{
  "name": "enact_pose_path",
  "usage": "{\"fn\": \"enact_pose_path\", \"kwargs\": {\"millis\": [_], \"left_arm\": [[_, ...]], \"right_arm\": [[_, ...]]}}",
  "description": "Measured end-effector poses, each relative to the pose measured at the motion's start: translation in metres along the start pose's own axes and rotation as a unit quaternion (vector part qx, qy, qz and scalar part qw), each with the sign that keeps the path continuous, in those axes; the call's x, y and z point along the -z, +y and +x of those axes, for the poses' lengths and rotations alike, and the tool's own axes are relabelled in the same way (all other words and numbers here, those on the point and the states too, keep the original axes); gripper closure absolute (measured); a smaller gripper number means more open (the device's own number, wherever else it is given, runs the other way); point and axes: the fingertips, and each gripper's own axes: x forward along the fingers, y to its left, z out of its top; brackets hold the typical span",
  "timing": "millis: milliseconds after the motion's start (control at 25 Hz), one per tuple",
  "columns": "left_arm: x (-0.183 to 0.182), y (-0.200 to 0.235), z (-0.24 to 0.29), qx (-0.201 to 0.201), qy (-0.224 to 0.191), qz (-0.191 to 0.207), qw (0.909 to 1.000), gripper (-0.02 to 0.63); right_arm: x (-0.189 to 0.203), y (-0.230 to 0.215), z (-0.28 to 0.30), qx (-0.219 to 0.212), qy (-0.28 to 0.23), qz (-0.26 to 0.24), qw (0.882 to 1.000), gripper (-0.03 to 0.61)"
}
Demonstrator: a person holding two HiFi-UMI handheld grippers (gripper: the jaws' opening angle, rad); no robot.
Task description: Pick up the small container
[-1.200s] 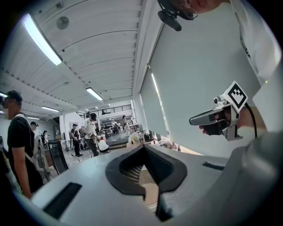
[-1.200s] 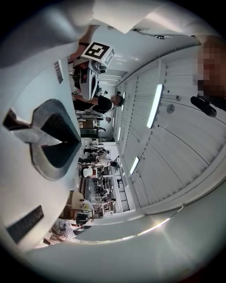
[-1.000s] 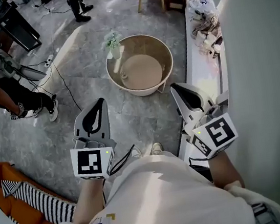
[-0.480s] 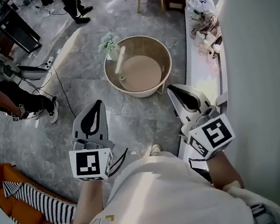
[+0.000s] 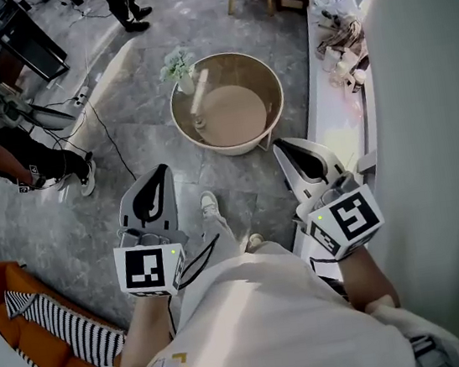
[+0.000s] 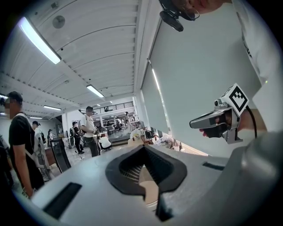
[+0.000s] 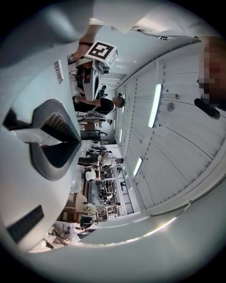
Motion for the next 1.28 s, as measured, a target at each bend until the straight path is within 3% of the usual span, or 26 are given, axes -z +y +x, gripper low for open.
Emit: {"fn": "enact_pose_path", "kwargs": {"millis": [440, 1280], "left_arm": [[0.03, 0.042, 0.037, 0.012, 0.003, -0.009, 0.9999, 0.606], [0.067, 0.198, 0.171, 0.02, 0.034, -0.029, 0.9988, 0.606]], "right_arm": [[0.012, -0.002, 0.061, 0.012, 0.025, 0.005, 1.0, 0.571], [0.016, -0.049, 0.243, 0.026, 0.068, -0.003, 0.997, 0.571]]}}
